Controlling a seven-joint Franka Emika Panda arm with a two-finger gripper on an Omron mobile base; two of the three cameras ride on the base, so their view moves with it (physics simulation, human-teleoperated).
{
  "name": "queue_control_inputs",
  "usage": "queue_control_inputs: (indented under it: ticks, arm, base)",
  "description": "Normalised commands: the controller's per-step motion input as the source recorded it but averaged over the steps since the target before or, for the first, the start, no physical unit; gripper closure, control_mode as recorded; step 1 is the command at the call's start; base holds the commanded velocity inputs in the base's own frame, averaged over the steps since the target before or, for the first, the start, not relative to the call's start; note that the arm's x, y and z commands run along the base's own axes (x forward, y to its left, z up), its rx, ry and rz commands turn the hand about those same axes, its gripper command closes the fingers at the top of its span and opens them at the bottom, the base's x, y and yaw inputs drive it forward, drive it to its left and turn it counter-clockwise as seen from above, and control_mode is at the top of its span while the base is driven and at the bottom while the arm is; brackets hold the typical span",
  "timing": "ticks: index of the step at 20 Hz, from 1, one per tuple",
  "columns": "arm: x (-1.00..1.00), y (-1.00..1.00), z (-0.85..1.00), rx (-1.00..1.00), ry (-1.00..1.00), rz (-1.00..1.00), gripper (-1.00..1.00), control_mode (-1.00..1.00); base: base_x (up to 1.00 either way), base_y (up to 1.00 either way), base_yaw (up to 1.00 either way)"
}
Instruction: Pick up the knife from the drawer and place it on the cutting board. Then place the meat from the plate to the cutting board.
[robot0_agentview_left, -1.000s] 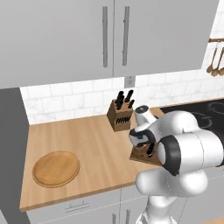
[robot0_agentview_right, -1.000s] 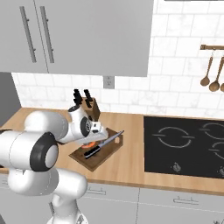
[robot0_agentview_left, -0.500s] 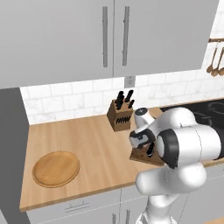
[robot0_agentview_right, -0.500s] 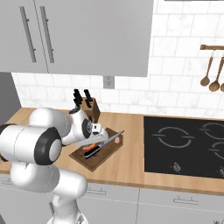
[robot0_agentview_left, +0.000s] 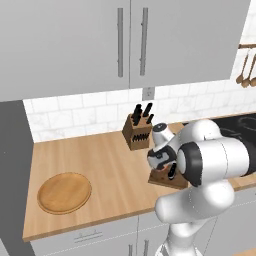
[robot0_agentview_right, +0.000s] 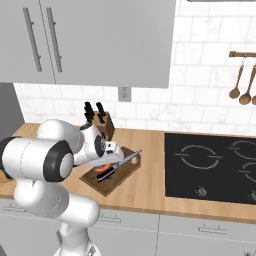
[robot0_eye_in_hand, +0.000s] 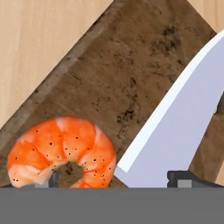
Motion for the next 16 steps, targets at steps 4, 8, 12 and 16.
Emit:
queue_control_inputs:
  ticks: [4,8,12,16]
  arm:
    - [0.01,0.07,0.00,0.00,-0.02,0.00,-1.00,-1.00]
    - [0.01,0.00,0.00,0.00,-0.09,0.00,-1.00,-1.00]
    - [0.00,0.00,0.00,0.00,-0.06,0.00,-1.00,-1.00]
    - [-0.06,0.00,-0.01,0.00,0.11,0.00,-1.00,-1.00]
  base:
    - [0.00,0.00,0.00]
    - [0.00,0.00,0.00]
    - [0.00,0.00,0.00]
    - [0.00,0.00,0.00]
